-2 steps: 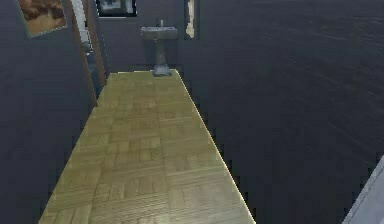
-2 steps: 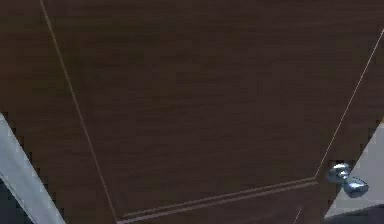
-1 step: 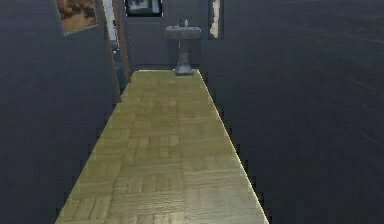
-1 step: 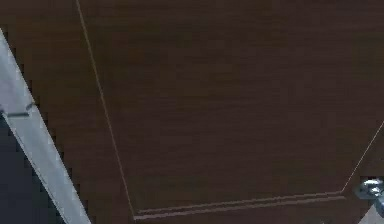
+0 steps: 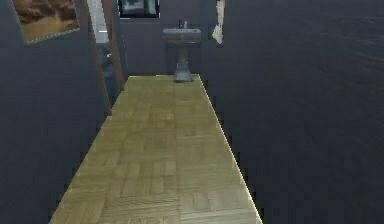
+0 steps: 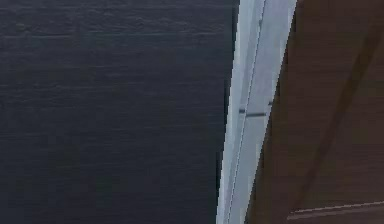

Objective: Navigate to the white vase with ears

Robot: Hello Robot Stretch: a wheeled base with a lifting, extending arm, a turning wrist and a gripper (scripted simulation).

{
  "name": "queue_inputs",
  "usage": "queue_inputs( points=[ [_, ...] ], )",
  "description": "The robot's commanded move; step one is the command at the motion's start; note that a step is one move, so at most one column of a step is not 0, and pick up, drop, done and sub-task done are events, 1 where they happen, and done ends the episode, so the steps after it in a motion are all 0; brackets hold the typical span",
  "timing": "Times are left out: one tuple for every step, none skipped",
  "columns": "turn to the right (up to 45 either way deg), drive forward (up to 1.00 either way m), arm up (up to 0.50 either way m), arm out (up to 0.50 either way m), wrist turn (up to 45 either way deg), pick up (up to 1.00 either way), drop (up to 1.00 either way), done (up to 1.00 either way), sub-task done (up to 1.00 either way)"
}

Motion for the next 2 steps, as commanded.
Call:
queue_inputs(
  points=[
    [-15.0, 0.0, 0.0, 0.0, 0.0, 0.0, 0.0, 0.0, 0.0],
    [0.0, 1.0, 0.0, 0.0, 0.0, 0.0, 0.0, 0.0, 0.0]
  ],
)
